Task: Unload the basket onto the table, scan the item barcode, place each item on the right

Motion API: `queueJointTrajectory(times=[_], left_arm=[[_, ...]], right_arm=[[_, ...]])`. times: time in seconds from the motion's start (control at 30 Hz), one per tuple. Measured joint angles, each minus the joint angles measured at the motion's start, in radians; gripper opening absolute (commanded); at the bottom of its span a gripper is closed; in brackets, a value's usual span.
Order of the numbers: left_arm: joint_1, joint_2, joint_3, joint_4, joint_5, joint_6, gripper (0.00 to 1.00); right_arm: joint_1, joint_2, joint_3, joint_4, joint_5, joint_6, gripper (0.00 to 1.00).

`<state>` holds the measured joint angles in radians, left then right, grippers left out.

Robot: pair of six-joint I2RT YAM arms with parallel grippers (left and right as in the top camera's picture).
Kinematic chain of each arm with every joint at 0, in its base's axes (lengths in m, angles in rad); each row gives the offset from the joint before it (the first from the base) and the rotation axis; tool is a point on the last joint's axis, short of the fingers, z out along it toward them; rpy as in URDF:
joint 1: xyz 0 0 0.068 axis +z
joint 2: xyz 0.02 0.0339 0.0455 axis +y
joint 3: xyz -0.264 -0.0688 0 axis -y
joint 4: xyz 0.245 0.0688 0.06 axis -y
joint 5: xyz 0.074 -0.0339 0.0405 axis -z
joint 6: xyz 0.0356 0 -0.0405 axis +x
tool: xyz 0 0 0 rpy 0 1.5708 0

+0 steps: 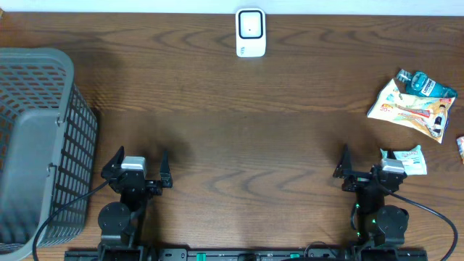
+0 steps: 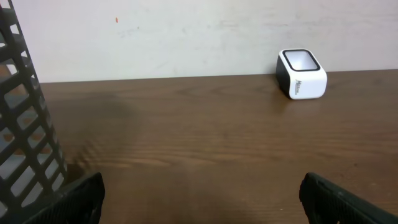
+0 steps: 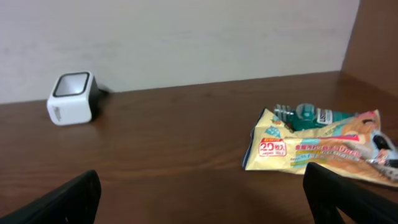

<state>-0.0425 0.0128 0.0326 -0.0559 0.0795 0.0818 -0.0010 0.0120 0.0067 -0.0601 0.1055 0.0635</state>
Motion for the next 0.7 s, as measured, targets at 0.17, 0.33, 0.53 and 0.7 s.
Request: queueJointTrajectory(times=[0.17,0.33,0.53,0.7], left_arm=[[0.0,0.0,0.0,0.0,0.0,0.0,1.0],[0.0,0.0,0.0,0.0,0.0,0.0,1.0],[0.0,0.0,0.0,0.0,0.0,0.0,1.0],[0.0,0.0,0.0,0.0,0.0,0.0,1.0]], right_arm=[[0.0,0.0,0.0,0.0,0.0,-0.035,0.99],[0.0,0.0,0.0,0.0,0.0,-0.05,0.99],[0.0,0.0,0.0,0.0,0.0,-0.053,0.99],[0.0,0.0,0.0,0.0,0.0,-0.054,0.99]])
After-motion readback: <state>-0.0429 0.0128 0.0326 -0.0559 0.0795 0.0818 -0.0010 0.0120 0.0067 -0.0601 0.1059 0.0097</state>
